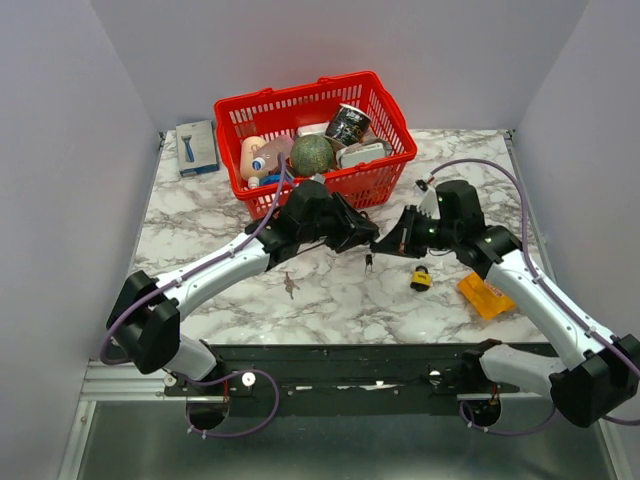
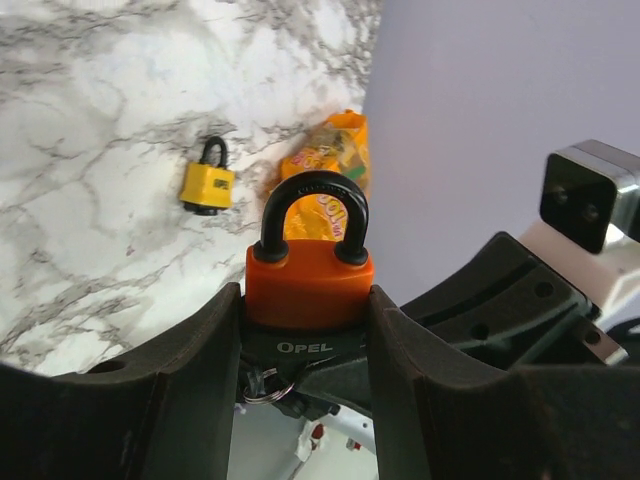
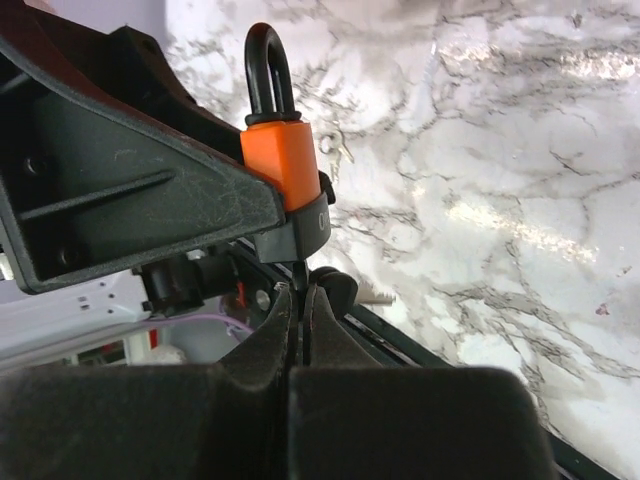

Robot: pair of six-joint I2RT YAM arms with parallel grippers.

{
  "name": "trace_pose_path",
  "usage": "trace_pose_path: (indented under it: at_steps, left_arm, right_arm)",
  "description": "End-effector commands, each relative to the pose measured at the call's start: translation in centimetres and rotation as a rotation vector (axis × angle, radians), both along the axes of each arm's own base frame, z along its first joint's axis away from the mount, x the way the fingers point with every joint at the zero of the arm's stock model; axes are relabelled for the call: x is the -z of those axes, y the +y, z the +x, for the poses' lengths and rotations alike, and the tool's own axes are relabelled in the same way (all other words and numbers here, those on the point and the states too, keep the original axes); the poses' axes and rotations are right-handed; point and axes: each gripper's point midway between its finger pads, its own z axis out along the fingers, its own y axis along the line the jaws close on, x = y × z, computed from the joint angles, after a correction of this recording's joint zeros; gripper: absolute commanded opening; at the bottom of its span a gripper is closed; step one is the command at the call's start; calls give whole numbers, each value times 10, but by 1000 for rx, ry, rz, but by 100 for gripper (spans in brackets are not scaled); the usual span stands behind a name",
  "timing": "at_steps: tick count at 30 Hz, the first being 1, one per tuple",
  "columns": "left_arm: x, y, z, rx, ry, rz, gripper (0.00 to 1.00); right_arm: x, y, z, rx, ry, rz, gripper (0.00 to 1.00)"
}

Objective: Unlock with the key

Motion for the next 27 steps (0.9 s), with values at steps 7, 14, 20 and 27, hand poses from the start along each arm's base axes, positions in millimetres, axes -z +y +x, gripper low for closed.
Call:
trace_pose_path:
  at_steps: [7, 14, 20, 27]
  left_arm:
    - [-93, -21, -60, 309, -226, -269, 0]
    - [-103, -20, -62, 323, -274, -289, 0]
    - [-98, -20, -53, 291, -289, -249, 0]
    - [-109, -11, -36, 305, -386, -208, 0]
  right_arm:
    - [-52, -17, 39, 171, -143, 175, 1]
    - [-55, -20, 38, 176, -149, 193, 1]
    - [-59, -25, 35, 140, -225, 137, 4]
    - [-76, -43, 13, 111, -305, 38, 67]
